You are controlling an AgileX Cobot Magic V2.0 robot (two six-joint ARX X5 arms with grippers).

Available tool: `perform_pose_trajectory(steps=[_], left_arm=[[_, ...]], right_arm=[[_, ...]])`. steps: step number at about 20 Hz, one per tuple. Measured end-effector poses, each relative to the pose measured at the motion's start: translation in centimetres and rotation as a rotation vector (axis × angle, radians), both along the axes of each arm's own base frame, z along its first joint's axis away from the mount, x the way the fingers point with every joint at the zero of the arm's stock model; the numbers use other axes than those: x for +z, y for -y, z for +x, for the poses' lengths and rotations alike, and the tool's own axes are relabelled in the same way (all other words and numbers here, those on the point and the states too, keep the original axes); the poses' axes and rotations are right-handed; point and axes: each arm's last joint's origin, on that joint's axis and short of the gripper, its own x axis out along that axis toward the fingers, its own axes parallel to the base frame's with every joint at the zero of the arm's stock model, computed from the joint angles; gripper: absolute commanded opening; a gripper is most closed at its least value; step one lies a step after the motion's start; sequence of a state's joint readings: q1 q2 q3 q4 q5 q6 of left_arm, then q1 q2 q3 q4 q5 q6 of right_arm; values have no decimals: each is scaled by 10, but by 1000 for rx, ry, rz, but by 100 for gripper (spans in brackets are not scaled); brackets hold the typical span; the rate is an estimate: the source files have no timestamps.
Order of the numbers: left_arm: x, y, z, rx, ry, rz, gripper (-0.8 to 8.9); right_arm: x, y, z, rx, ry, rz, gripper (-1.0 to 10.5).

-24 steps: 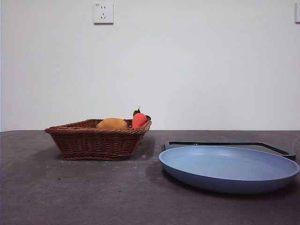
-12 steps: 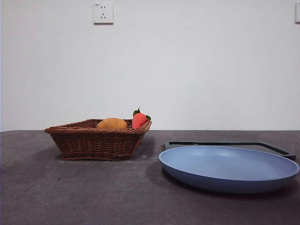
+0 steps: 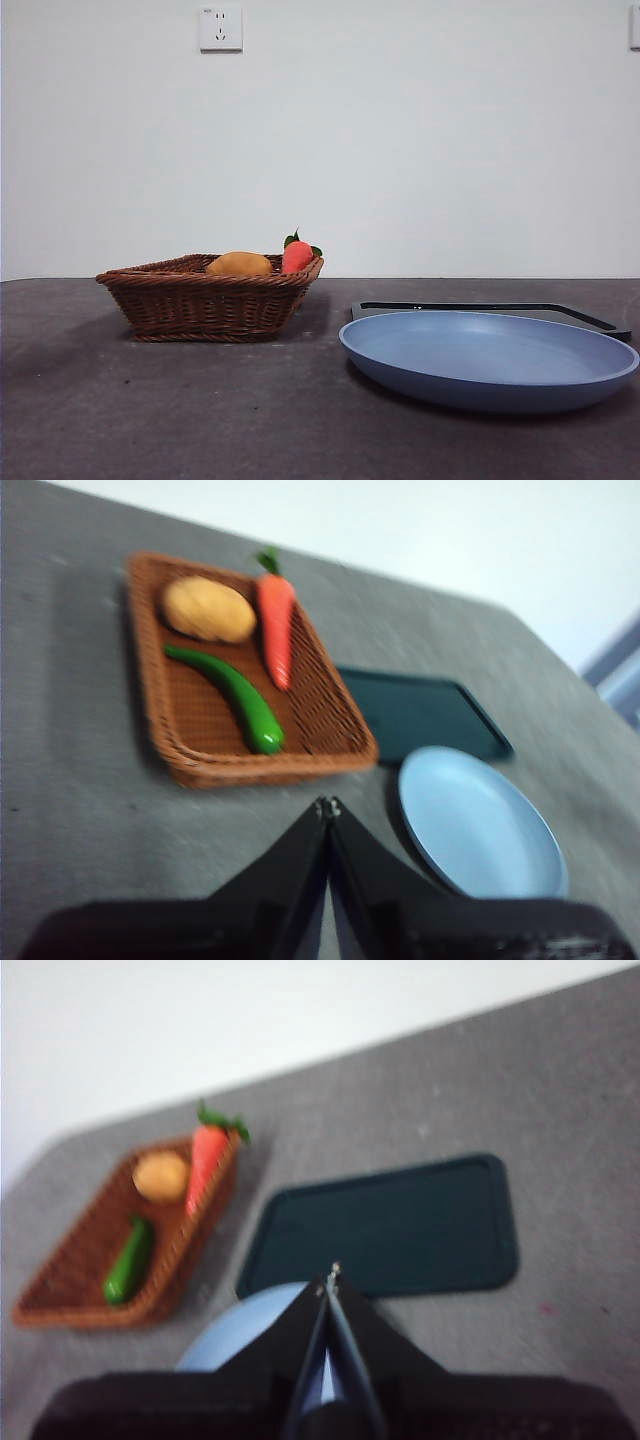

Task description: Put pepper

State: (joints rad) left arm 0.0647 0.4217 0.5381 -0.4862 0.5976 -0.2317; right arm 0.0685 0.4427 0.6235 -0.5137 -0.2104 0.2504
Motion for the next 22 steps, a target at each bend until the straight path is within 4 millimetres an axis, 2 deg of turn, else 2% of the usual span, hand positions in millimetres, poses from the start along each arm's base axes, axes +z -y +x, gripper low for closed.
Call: perform_pose_trajectory(steps=[8, 11, 14, 15, 16, 18, 19, 20, 22], left_arm=[[21, 2, 2, -123, -109, 136, 6], [23, 5, -2, -175, -142, 180, 6], [24, 5, -2, -183, -125, 196, 14], [24, 5, -2, -183, -125, 196, 47], [24, 5, -2, -183, -125, 196, 136], [24, 5, -2, -183, -126, 195, 337], [24, 5, -2, -183, -126, 195, 364], [24, 5, -2, -183, -126, 195, 363], [24, 5, -2, -180, -130, 190, 363]], right_arm=[[27, -6, 6, 225, -217, -137, 5], [22, -7, 7, 273, -339, -187, 6], [21, -7, 8, 286, -355, -203, 13], [21, -7, 8, 288, -353, -205, 16], [21, -7, 8, 288, -353, -206, 54], [21, -7, 8, 289, -353, -207, 218], [21, -7, 8, 288, -353, -206, 296], [21, -7, 8, 287, -355, -205, 322], [19, -7, 11, 285, -368, -200, 324]])
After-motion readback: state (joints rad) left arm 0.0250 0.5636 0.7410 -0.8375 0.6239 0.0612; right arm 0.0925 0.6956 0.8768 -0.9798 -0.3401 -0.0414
